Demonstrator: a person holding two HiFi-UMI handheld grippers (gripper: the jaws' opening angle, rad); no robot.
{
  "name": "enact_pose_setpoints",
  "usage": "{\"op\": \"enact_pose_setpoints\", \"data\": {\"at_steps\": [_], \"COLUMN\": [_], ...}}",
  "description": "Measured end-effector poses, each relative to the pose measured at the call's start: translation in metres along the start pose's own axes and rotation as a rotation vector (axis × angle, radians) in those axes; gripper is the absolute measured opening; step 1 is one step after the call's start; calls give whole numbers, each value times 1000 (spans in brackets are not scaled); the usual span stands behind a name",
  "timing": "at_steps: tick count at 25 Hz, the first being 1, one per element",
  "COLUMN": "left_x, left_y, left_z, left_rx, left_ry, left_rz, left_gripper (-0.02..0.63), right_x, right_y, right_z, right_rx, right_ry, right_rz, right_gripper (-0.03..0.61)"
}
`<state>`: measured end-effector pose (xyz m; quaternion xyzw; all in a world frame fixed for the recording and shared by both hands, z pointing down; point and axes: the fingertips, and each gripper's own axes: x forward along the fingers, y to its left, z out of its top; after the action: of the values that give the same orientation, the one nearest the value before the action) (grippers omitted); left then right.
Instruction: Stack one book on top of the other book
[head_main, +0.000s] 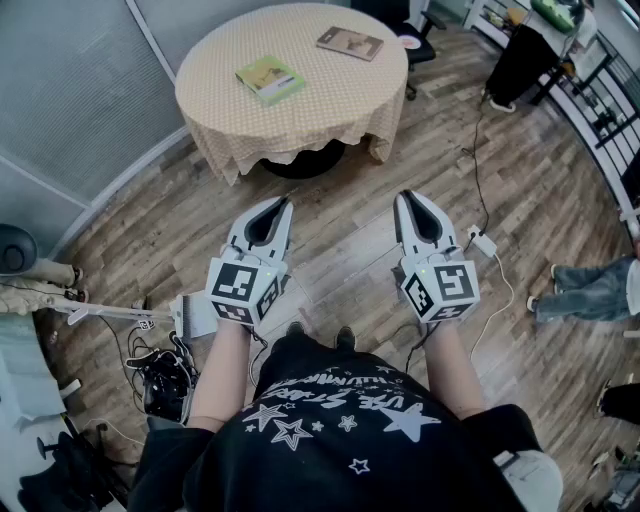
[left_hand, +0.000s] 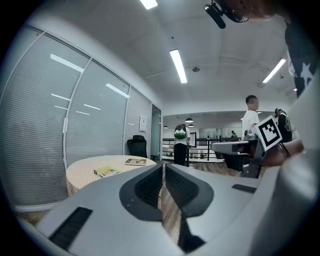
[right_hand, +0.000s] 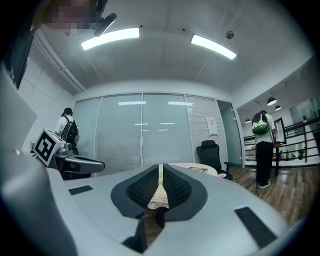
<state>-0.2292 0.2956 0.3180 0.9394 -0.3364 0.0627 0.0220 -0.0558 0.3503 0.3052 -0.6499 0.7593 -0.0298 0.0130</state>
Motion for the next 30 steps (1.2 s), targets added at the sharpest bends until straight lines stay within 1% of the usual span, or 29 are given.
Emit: {"op": "enact_pose_setpoints", "data": {"at_steps": [4,10,15,20,26,30], "left_x": [7,11,14,13,9,9], "left_y": [-20,-39,-44,-48,-54,-62], "left_z": [4,7,11,10,12,10], "left_rx": [11,27,28,49,33,23], "left_ry": [2,0,-3,8,11,11], "left_rz": [-5,-46,-39,-36,-23,-8], "left_gripper": [25,25,25,25,25,25], "right_x": [-8,-13,-16,-20,-30,-39], "right_y": [-7,-11,-15,-15,-16,-22], "right_z": [3,5,2,1,1,0], "right_rx": [-8,-12,1,7,14,32], "right_ry": [1,-3,2,4,7,-11], "right_rz": [18,30,31,36,39,61], "right_gripper": [43,43,43,43,43,44]}}
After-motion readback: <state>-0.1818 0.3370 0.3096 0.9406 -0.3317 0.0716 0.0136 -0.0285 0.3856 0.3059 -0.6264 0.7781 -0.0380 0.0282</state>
